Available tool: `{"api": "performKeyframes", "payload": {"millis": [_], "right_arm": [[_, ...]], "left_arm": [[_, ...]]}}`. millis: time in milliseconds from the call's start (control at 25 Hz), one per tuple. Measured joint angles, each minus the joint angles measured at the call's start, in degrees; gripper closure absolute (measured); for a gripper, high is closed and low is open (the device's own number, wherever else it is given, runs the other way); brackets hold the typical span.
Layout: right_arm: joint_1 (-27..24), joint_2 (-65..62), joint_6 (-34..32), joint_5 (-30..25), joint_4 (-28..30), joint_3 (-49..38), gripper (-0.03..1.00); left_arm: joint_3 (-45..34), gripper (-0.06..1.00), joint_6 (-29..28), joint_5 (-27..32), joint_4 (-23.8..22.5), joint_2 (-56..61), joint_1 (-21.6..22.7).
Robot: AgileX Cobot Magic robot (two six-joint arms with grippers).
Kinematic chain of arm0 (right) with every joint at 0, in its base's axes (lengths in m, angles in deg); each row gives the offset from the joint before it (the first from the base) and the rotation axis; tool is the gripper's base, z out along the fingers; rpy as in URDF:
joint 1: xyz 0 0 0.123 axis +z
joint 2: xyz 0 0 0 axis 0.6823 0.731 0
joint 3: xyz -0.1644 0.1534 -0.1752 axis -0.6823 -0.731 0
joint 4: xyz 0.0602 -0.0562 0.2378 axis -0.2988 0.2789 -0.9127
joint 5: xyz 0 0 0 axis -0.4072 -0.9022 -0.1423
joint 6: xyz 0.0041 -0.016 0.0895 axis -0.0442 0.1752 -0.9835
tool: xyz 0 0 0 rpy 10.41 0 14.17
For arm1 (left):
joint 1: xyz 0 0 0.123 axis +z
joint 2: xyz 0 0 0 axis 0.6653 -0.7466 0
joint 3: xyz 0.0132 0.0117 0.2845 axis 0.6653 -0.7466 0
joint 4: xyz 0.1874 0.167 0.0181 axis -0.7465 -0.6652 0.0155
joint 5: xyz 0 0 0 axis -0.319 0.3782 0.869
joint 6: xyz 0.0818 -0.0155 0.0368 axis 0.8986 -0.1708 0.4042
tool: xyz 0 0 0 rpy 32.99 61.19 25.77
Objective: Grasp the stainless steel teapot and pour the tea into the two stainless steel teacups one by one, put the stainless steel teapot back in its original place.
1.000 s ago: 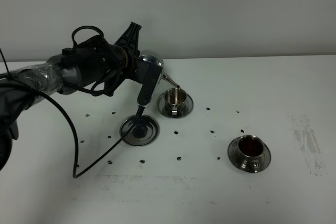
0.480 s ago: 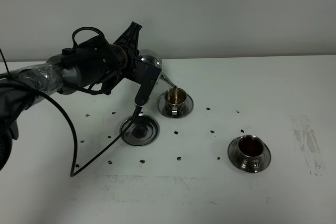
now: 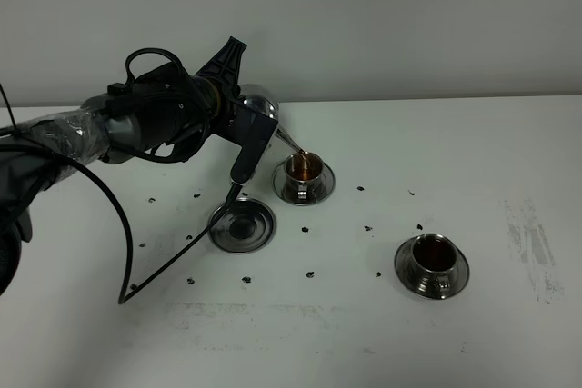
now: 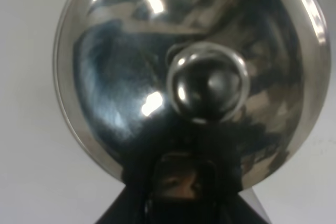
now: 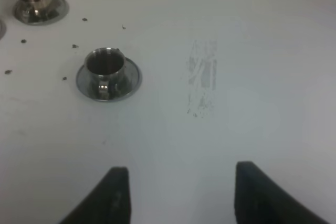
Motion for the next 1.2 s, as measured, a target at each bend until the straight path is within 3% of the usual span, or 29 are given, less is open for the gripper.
{"api": "performKeyframes", "payload": {"millis": [1200], "right_arm": [[0.0, 0.0, 0.0, 0.0, 0.0, 0.0, 0.53]], "left_arm": [[0.0, 0.73, 0.0, -0.5, -3.0, 0.0, 0.0]]}}
